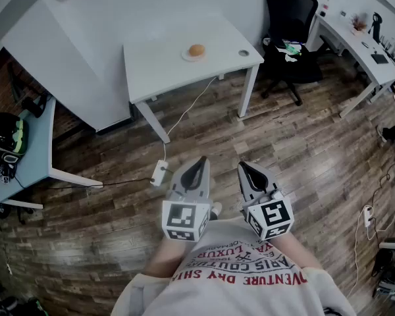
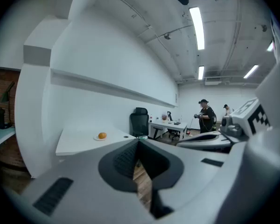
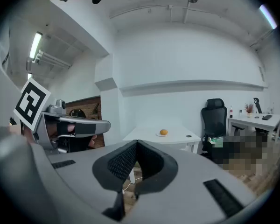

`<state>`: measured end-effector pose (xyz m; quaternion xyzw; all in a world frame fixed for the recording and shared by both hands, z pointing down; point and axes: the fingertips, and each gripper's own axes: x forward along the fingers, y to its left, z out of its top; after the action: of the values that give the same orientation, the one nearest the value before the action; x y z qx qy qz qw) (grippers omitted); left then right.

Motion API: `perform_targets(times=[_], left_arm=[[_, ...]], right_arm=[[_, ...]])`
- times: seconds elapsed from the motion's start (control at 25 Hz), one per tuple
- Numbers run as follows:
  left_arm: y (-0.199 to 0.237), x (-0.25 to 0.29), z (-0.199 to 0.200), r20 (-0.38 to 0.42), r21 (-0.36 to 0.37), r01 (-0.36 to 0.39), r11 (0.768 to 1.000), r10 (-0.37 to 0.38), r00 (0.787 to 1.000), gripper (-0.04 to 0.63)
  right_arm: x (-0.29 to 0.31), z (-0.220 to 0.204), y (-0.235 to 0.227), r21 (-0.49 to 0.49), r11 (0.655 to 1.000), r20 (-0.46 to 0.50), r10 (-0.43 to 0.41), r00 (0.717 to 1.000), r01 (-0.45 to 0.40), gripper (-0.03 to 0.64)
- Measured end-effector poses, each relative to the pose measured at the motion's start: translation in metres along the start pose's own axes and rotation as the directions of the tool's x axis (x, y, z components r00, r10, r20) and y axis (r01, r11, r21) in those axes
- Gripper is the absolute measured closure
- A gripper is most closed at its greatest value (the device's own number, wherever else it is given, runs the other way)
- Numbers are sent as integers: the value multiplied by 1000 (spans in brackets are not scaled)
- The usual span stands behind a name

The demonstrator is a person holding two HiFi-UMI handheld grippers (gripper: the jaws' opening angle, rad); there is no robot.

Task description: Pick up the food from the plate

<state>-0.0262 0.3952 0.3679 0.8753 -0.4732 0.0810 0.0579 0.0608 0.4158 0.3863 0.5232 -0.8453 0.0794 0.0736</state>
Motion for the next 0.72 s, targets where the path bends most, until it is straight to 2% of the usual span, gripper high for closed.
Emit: perform_targets(times=[0.28,0.72], left_arm=[[-3,6,-12,-34,-12,-1,1000,1,999,591],[8,1,-31,-97,-40,-32,999,29,995,591]], right_arm=[[1,-9,-6,14,1000,-17,12,1000,-12,606],[12,-28,-11,92,996,-51,-9,999,14,606]])
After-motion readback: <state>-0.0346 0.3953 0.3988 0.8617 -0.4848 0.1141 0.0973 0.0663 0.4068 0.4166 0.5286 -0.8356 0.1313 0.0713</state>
